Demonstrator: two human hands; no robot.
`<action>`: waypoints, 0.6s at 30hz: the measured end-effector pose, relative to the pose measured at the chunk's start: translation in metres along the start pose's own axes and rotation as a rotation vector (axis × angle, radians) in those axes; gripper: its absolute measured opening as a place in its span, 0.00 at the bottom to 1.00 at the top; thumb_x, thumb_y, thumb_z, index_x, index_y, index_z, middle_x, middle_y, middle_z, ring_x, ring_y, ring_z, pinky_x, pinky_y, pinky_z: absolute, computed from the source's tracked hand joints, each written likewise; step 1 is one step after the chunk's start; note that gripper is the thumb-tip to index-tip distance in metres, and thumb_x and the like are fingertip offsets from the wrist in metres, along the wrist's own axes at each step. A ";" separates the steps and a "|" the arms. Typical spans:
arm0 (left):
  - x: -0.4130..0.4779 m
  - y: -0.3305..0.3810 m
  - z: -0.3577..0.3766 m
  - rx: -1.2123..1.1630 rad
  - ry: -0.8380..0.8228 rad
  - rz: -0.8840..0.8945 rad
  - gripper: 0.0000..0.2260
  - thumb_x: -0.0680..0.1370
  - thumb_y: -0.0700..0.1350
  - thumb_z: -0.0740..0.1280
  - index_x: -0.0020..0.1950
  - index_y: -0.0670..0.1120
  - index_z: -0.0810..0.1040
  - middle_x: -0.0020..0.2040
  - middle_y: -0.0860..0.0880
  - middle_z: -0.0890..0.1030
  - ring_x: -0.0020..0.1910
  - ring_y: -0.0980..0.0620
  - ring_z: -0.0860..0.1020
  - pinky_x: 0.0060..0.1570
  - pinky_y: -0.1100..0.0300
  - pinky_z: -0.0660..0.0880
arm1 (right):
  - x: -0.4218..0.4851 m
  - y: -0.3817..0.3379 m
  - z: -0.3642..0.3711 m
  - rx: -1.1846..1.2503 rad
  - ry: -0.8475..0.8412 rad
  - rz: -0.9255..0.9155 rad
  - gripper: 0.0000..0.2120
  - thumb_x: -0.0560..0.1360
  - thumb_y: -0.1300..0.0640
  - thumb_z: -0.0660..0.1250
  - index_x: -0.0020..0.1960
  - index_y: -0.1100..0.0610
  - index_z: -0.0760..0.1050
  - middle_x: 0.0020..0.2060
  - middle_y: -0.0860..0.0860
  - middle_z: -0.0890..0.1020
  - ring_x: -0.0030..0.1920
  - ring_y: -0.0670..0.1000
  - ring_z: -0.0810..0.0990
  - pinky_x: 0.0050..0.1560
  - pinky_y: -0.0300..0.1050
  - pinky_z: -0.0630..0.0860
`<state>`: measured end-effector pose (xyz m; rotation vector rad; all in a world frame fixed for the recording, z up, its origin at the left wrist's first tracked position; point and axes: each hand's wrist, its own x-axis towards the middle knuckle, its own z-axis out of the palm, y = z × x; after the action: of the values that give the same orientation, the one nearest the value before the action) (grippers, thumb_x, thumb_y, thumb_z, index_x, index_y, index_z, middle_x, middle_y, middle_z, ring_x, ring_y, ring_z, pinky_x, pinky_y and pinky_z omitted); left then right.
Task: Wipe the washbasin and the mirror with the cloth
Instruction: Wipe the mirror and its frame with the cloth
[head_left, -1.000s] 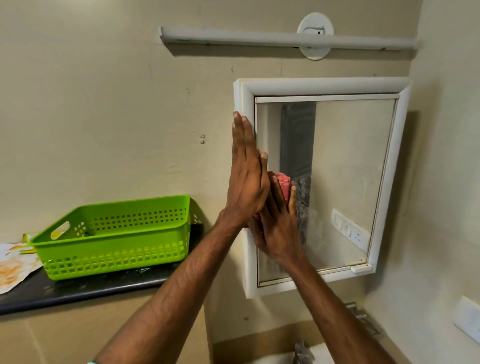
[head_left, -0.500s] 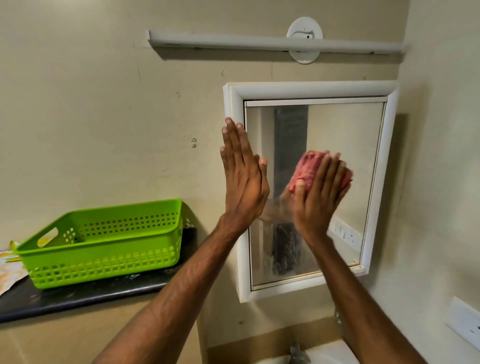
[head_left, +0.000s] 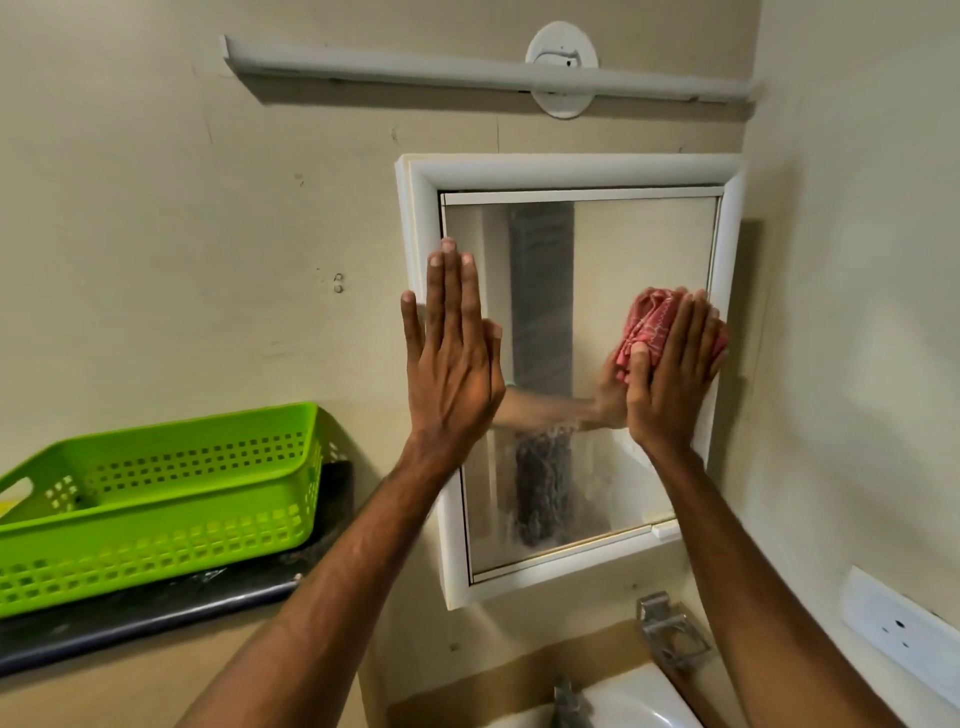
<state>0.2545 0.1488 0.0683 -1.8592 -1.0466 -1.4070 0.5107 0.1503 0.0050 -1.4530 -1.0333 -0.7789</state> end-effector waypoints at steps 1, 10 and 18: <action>0.000 0.000 0.001 0.022 -0.004 0.005 0.28 0.85 0.47 0.54 0.83 0.40 0.49 0.83 0.41 0.48 0.83 0.45 0.47 0.81 0.41 0.46 | 0.001 -0.002 0.002 -0.001 0.015 0.053 0.34 0.85 0.43 0.48 0.85 0.58 0.49 0.85 0.56 0.53 0.85 0.57 0.50 0.81 0.68 0.51; -0.001 0.001 0.006 0.086 0.004 0.027 0.27 0.85 0.48 0.52 0.83 0.41 0.49 0.83 0.42 0.48 0.83 0.46 0.48 0.81 0.42 0.48 | -0.031 0.002 -0.001 -0.014 -0.159 -0.341 0.35 0.84 0.43 0.54 0.85 0.59 0.51 0.85 0.57 0.51 0.85 0.58 0.48 0.82 0.70 0.50; -0.003 0.004 0.006 0.114 0.023 0.029 0.28 0.85 0.47 0.52 0.83 0.41 0.48 0.83 0.42 0.48 0.83 0.46 0.48 0.81 0.43 0.47 | 0.050 0.025 -0.004 -0.149 0.043 -0.053 0.33 0.85 0.42 0.47 0.86 0.54 0.46 0.85 0.53 0.53 0.85 0.54 0.49 0.83 0.64 0.51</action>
<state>0.2604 0.1514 0.0642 -1.7661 -1.0622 -1.3217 0.5540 0.1554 0.0407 -1.5336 -1.0016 -0.9379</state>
